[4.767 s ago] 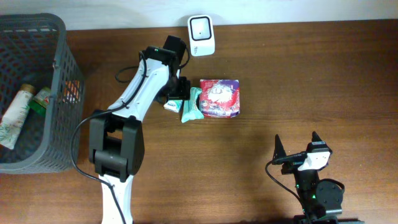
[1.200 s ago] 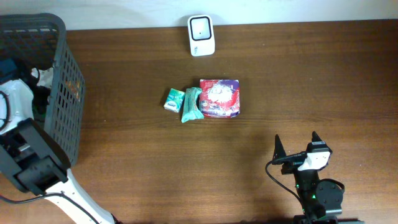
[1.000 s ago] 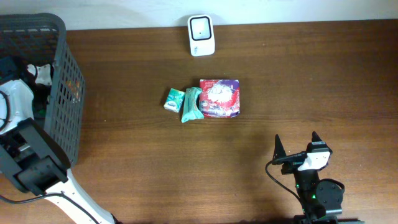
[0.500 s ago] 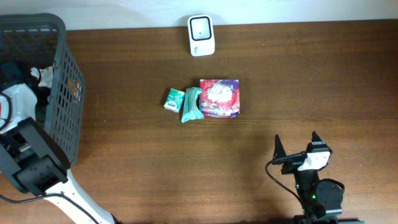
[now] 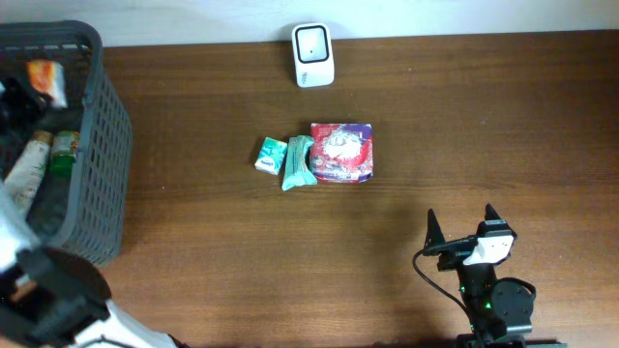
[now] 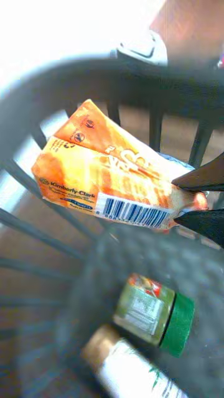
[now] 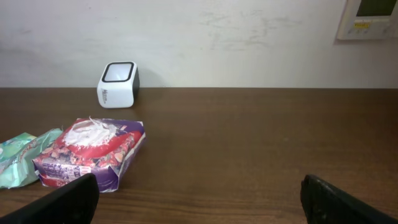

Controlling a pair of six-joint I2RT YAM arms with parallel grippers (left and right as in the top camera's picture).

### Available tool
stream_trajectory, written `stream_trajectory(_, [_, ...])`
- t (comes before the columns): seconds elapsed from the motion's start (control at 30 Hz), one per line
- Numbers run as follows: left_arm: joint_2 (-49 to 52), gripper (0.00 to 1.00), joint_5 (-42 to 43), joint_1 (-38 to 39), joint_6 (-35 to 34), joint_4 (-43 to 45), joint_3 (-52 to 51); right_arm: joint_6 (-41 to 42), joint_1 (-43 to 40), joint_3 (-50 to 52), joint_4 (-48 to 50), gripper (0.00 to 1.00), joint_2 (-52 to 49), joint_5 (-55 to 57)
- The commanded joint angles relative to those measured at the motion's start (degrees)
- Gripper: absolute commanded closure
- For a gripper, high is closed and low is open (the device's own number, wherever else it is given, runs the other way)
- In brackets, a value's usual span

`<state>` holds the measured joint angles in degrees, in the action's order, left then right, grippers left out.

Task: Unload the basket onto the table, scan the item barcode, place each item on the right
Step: 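Carry the orange tissue pack to the scanner and release it beside the teal pack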

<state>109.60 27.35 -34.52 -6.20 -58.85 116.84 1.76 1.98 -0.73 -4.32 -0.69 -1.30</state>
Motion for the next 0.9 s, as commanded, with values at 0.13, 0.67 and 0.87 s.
stream_trajectory(0.13, [-18.6,1.00,10.8,4.3,-10.5,-3.0,1.3,0.6,0.2,0.4,-0.2,0.01,0.3,0.5])
stream_trajectory(0.67, [-1.4,1.00,-28.5,44.9,-11.0,-15.1,-3.3,0.6,0.2,0.4,-0.2,0.01,0.3,0.5])
stream_trajectory(0.87, [10.6,1.00,-28.5,46.2,-14.9,-13.0,-3.3,0.6,0.2,0.4,-0.2,0.01,0.3,0.5])
